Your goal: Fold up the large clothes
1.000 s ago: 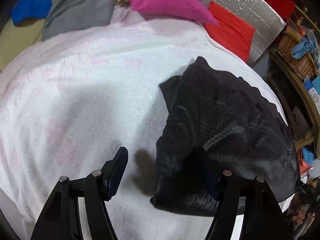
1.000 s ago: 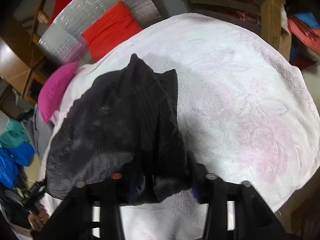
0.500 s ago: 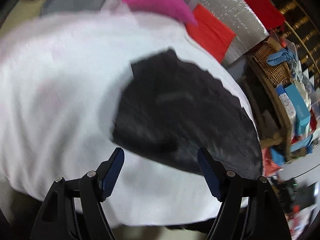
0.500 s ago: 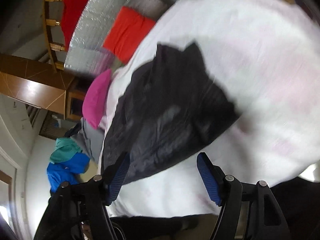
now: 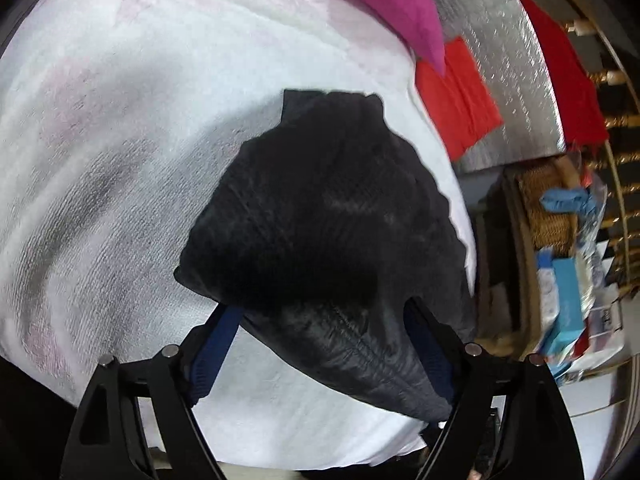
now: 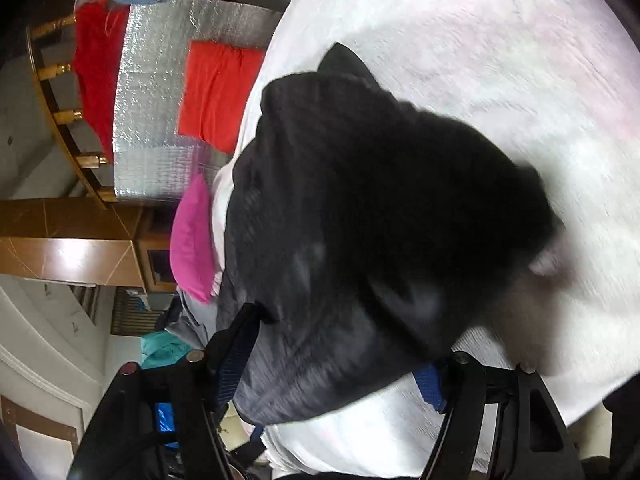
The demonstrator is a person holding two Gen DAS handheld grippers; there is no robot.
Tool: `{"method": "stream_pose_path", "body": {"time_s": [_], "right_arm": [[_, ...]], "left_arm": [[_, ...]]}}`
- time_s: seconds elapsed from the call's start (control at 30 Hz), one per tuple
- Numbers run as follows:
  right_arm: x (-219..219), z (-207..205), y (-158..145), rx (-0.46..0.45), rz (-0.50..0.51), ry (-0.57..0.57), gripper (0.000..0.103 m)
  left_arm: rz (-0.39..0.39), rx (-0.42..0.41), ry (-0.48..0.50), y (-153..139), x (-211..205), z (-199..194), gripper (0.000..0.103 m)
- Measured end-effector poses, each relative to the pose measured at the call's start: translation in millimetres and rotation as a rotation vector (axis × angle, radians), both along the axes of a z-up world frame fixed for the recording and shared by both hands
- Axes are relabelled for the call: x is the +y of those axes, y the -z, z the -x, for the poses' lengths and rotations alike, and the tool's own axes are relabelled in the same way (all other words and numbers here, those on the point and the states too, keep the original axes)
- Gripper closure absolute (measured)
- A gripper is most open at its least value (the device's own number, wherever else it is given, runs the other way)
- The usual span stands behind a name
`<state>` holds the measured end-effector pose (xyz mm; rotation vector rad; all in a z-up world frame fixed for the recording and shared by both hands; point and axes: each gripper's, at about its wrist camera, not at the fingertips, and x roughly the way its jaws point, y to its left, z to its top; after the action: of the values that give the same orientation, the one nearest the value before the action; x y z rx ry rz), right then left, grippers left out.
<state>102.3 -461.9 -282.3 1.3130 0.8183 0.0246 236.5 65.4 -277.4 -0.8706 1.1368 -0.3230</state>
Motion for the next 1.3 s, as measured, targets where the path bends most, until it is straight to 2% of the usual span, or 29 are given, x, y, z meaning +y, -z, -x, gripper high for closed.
{"method": "stream_pose_path", "body": {"time_s": [0.07,0.17,0.23,0.4,0.47,0.5,0.53,0.63,0.7,0.8,0.87,0.93,1.0,1.03,1.07,1.17,1.23,1.3], "right_arm": [[0.3,-7.8,0.2,0.009,0.019,-0.001,0.029],[4.3,-15.2,-1.1,0.006,0.081,-0.008,0.029],[8.5,-20.7,-2.5,0.004,0.129,-0.013,0.03],[11.2,-38.5,-12.2,0.021,0.2,-0.019,0.042],[12.1,-51.0,-17.0,0.028,0.236,-0.033,0.046],[12.8,-56.0,-18.6,0.03,0.251,-0.038,0.048],[15.6,-66.6,-22.5,0.032,0.283,-0.056,0.05],[22.9,-85.9,-28.2,0.028,0.337,-0.084,0.052],[28.5,-104.1,-31.3,0.018,0.366,-0.093,0.053],[36.2,-123.5,-27.2,0.013,0.393,-0.092,0.053],[31.4,-129.8,-17.5,0.016,0.378,-0.088,0.053],[30.9,-133.6,-14.5,0.017,0.367,-0.09,0.053],[34.5,-137.1,-17.0,0.017,0.398,-0.098,0.053],[37.2,-138.4,-18.7,0.016,0.417,-0.103,0.053],[39.9,-139.1,-21.4,0.009,0.427,-0.104,0.057],[46.6,-136.0,-39.3,-0.068,0.471,-0.089,0.063],[51.5,-132.1,-52.7,-0.128,0.513,-0.081,0.064],[50.9,-132.3,-48.8,-0.121,0.51,-0.076,0.064]], "left_arm": [[-0.008,-0.007,-0.016,-5.3,3.3,5.0,0.019],[-0.102,-0.022,-0.011,-12.2,0.9,10.0,0.019],[-0.135,0.001,0.007,-8.6,-6.0,7.6,0.019],[-0.064,0.044,-0.025,1.2,-6.1,-4.4,0.019],[-0.048,0.049,-0.049,1.1,-4.3,-11.7,0.027],[-0.071,0.04,-0.061,-1.8,-4.4,-16.4,0.043],[-0.094,0.029,-0.062,-5.1,-5.2,-21.2,0.049],[-0.1,-0.009,-0.079,-15.1,-3.0,-43.3,0.061],[-0.122,-0.027,-0.075,-20.3,-4.6,-56.9,0.061],[-0.167,0.001,-0.061,-14.6,-8.1,-68.7,0.061],[-0.169,0.003,-0.057,-10.0,-9.3,-69.6,0.058],[-0.156,0.016,-0.056,-4.8,-8.3,-74.6,0.05],[-0.123,0.019,-0.068,-1.0,-4.4,-78.7,0.05],[-0.12,0.011,-0.074,-1.2,-3.0,-79.8,0.051],[-0.127,-0.008,-0.079,-3.5,-3.4,-80.9,0.058],[-0.19,-0.106,-0.078,-20.8,-10.4,-83.3,0.065],[-0.224,-0.153,-0.082,-30.2,-16.1,-81.7,0.066],[-0.288,-0.157,-0.056,-28.3,-23.5,-82.1,0.066]]}}
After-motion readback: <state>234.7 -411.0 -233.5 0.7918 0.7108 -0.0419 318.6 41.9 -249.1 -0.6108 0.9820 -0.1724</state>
